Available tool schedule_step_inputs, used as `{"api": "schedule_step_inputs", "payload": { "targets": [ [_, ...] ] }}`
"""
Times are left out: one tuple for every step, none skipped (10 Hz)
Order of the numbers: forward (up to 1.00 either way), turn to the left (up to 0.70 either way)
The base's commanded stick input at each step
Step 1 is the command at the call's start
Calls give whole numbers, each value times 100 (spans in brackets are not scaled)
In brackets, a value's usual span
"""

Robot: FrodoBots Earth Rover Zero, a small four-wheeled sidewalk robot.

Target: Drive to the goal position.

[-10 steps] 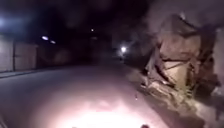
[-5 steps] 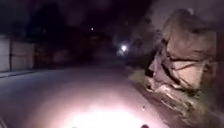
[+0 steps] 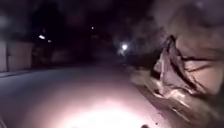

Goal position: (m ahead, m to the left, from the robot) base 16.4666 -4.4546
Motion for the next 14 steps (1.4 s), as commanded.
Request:
{"api": "schedule_step_inputs", "payload": {
  "targets": [
    [70,0],
    [70,0],
    [70,0],
    [70,0],
    [70,0],
    [70,0],
    [70,0],
    [70,0],
    [70,0],
    [70,0],
    [70,0],
    [70,0],
    [70,0],
    [70,0]
  ]
}}
